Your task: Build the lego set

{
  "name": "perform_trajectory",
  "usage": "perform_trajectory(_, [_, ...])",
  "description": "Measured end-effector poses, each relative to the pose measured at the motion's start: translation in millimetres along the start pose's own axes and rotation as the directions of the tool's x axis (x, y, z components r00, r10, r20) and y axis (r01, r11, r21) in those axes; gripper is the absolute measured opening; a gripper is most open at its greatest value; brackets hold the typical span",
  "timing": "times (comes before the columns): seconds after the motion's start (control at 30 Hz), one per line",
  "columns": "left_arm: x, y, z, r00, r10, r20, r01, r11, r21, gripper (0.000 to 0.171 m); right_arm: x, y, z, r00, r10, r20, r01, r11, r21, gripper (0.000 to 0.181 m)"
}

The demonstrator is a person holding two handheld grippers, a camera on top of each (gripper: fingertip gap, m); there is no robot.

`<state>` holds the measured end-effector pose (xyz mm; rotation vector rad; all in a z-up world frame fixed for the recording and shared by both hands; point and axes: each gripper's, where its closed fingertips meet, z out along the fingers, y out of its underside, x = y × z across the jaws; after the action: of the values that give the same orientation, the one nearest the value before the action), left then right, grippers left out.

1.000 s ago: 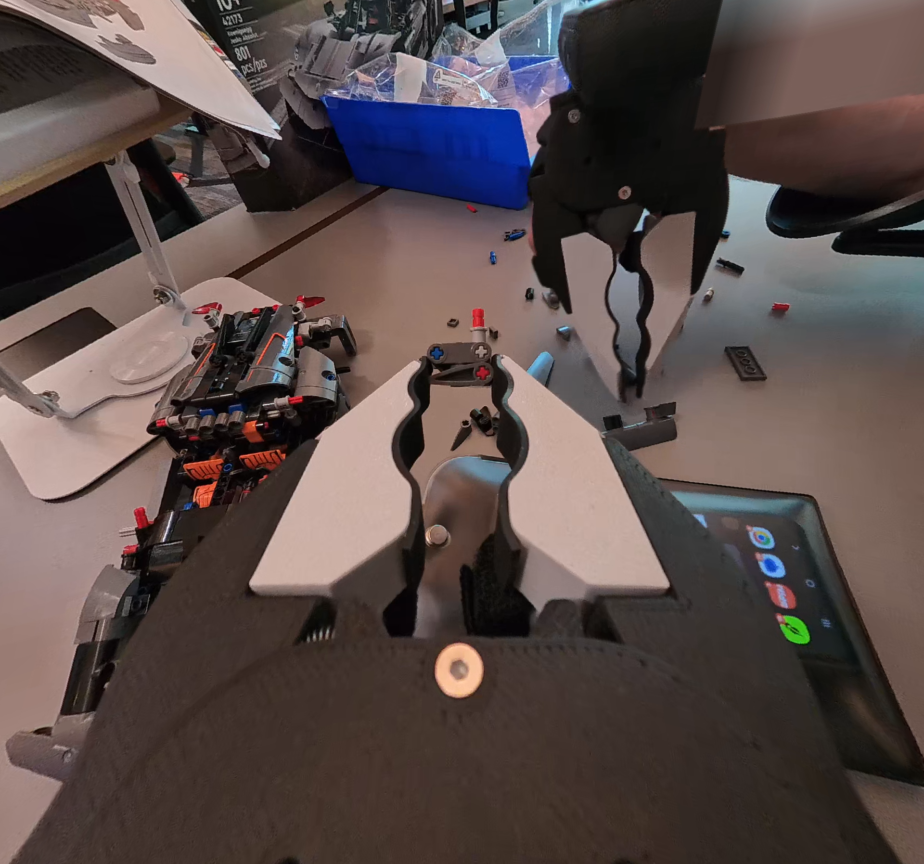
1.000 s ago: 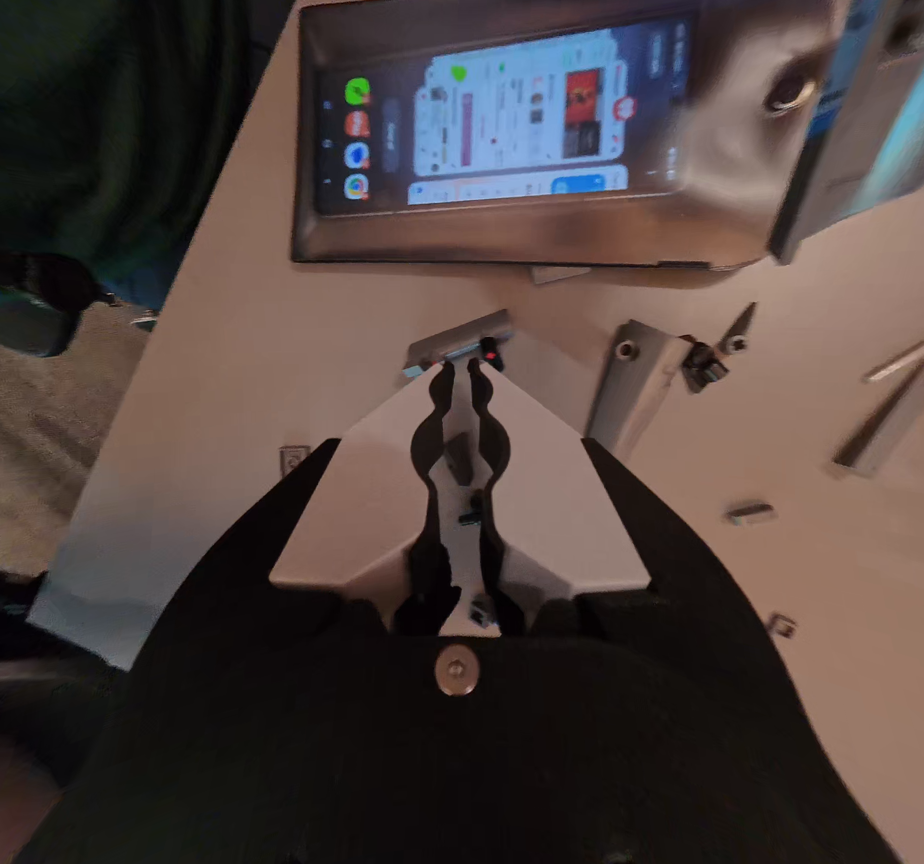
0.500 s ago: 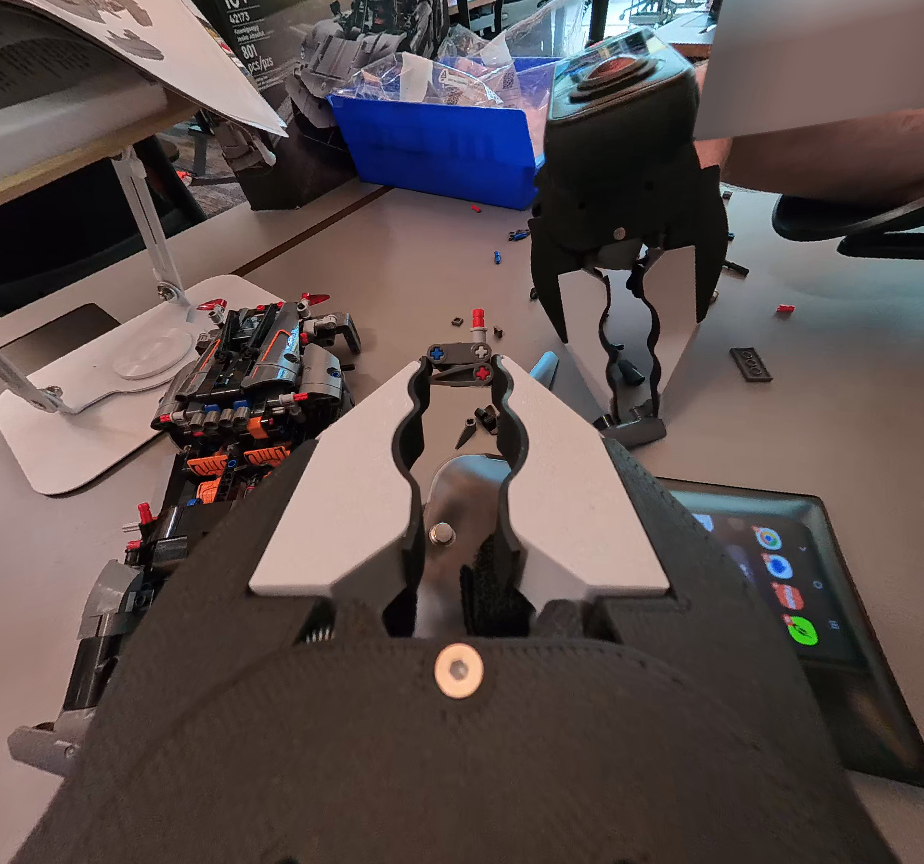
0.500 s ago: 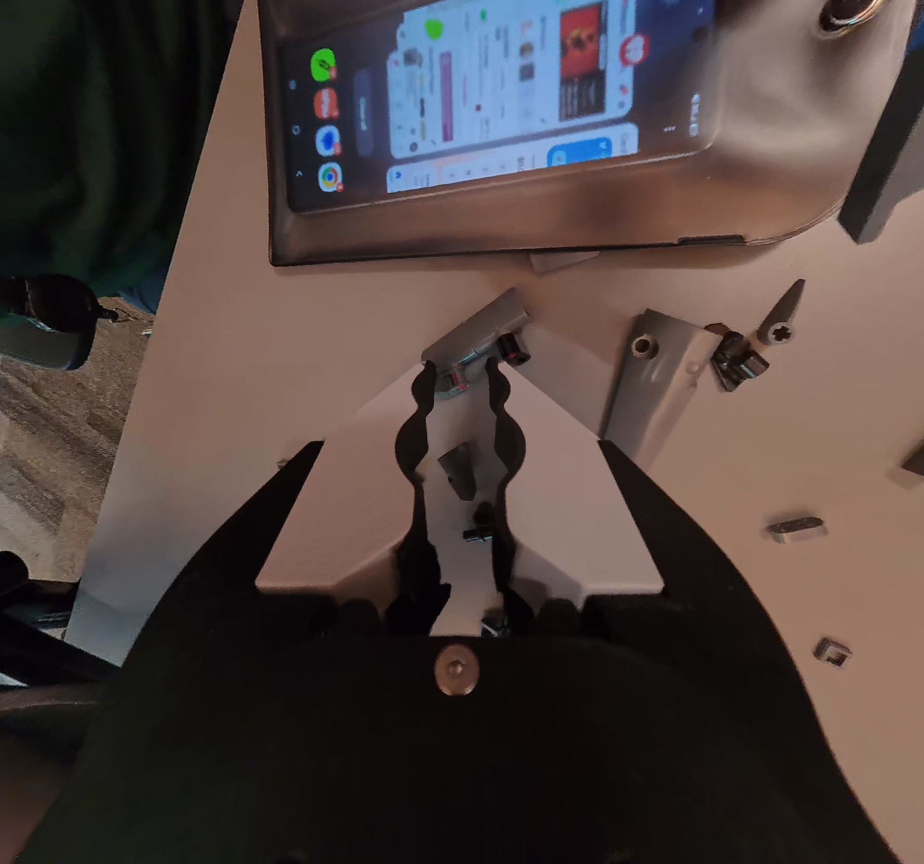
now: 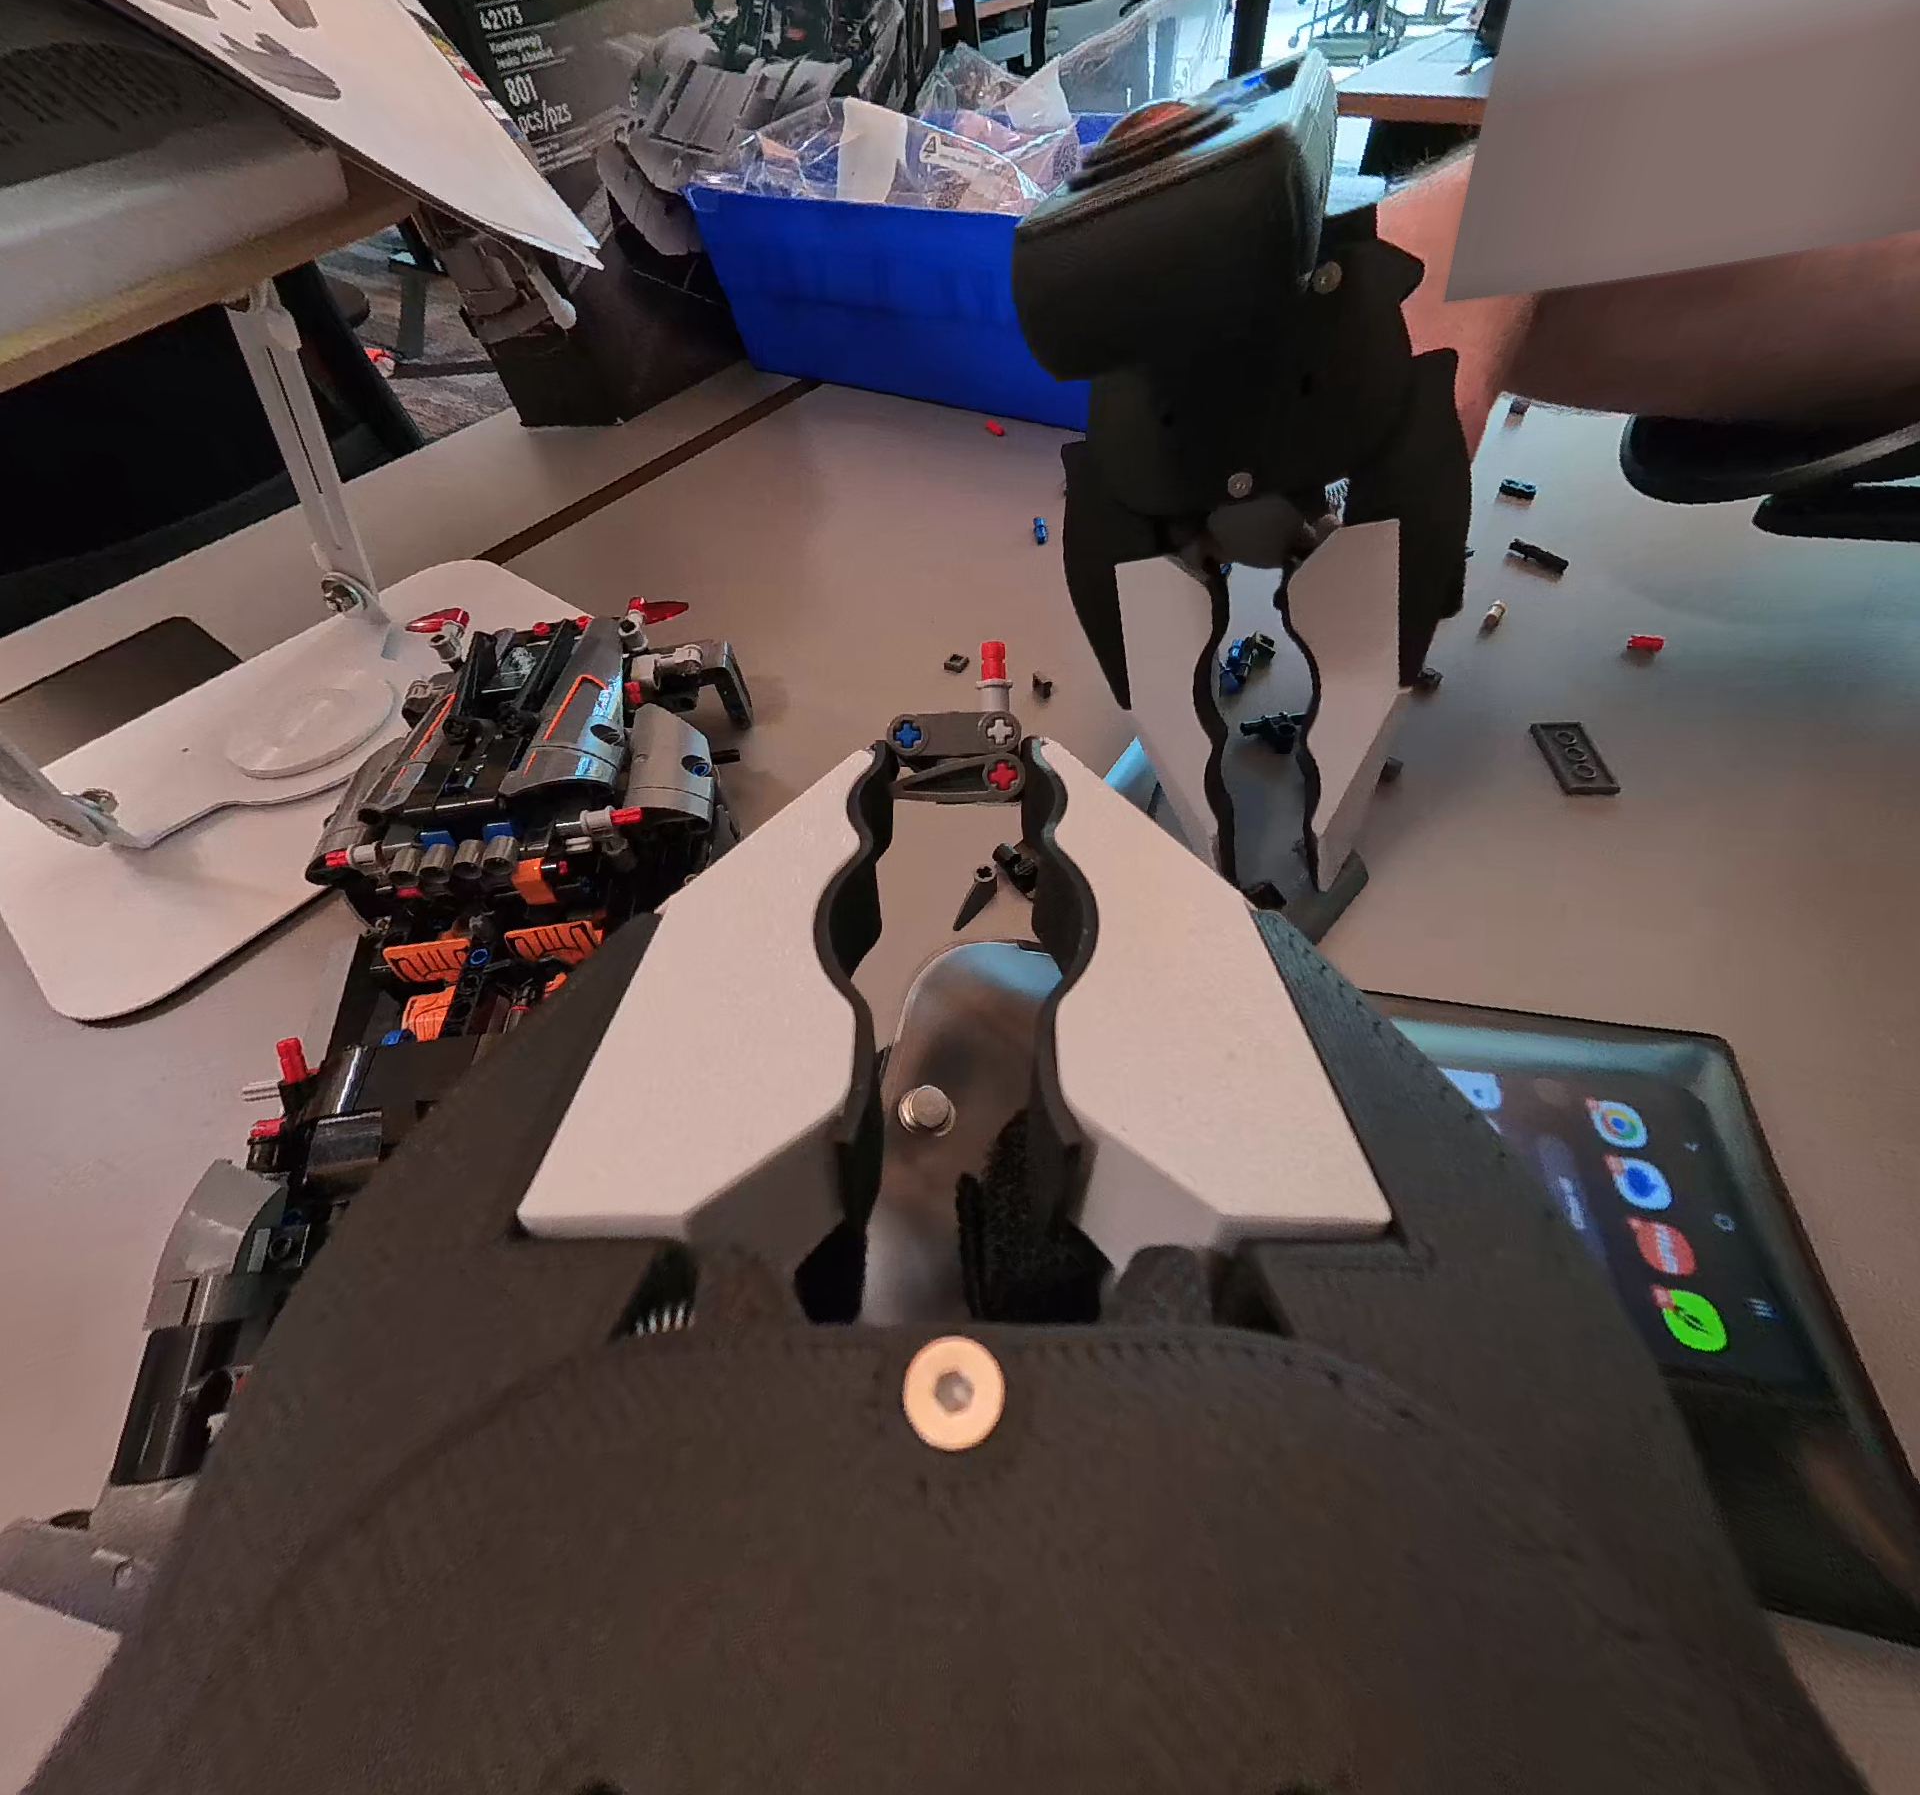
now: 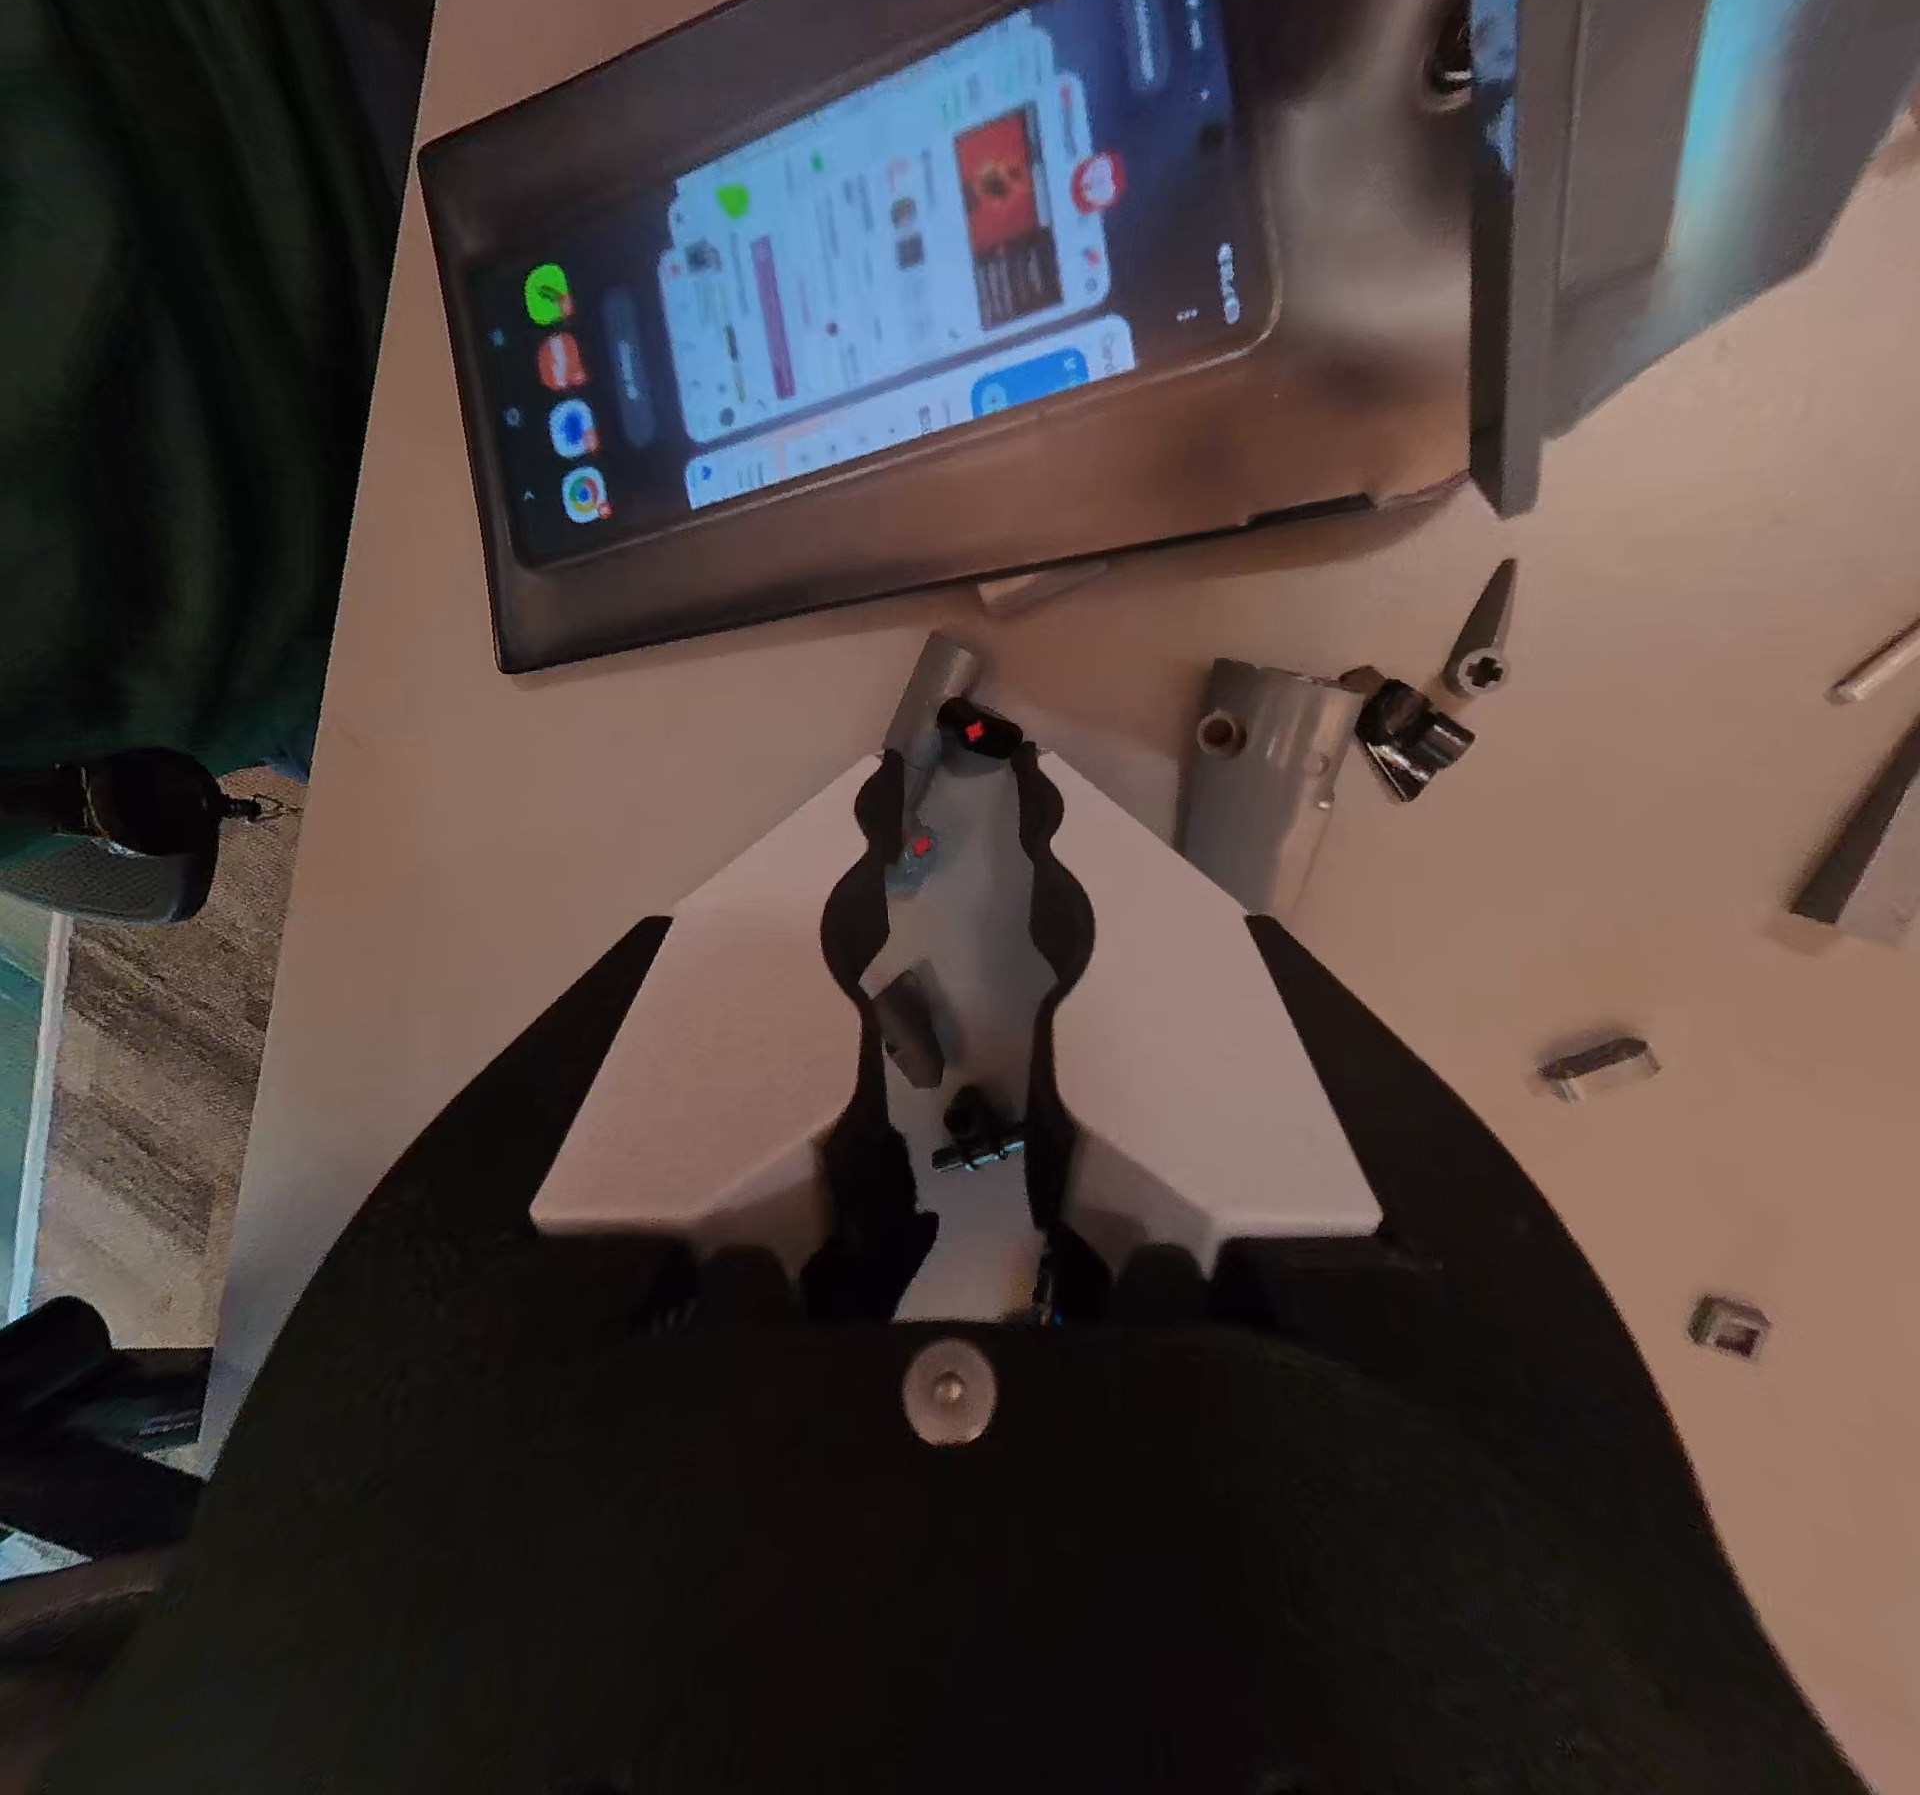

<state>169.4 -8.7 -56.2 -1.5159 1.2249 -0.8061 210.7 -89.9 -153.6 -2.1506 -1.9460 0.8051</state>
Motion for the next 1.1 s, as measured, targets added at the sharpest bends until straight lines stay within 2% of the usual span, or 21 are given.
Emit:
perform_trajectory(0.13, [-0.1,1.2,1.0,1.0,-0.002,-0.001,0.002,1.0,-0.001,0.023,-3.0,-6.8,4.3,0.998,-0.061,-0.012,0.061,0.998,0.014,0.022])
perform_trajectory(0.3, [-0.2,2.0,1.7,1.0,-0.004,-0.003,0.004,1.0,-0.001,0.023,-11.8,-6.9,4.3,0.985,-0.173,-0.014,0.173,0.985,0.007,0.017])
perform_trajectory(0.5, [-0.3,2.7,2.7,1.0,-0.006,-0.006,0.006,1.0,-0.001,0.023,-17.1,-1.9,4.7,0.989,-0.141,0.04,0.142,0.99,-0.011,0.026])
perform_trajectory(0.63, [-0.5,3.2,3.2,1.0,-0.008,-0.006,0.008,1.0,-0.002,0.023,-24.6,1.8,11.4,0.984,-0.158,0.077,0.161,0.986,-0.041,0.02])
perform_trajectory(0.7, [-0.7,3.6,3.2,1.0,-0.01,-0.006,0.01,1.0,-0.001,0.023,-24.1,4.3,11.7,0.983,-0.168,0.071,0.172,0.984,-0.055,0.012])
perform_trajectory(0.93, [-0.7,4.7,4.9,1.0,-0.012,-0.009,0.012,1.0,-0.003,0.023,-18.1,12.2,5.9,0.96,-0.281,-0.008,0.278,0.953,-0.117,0.011])
perform_trajectory(1.0, [-0.6,4.9,5.5,1.0,-0.01,-0.01,0.01,1.0,-0.006,0.023,-12.0,10.8,3.7,0.955,-0.293,-0.052,0.285,0.951,-0.123,0.015])
perform_trajectory(1.1, [-1.4,5.4,5.5,1.0,-0.011,-0.008,0.01,1.0,-0.007,0.023,-8.6,10.7,1.3,0.969,-0.242,-0.046,0.236,0.966,-0.106,0.02])
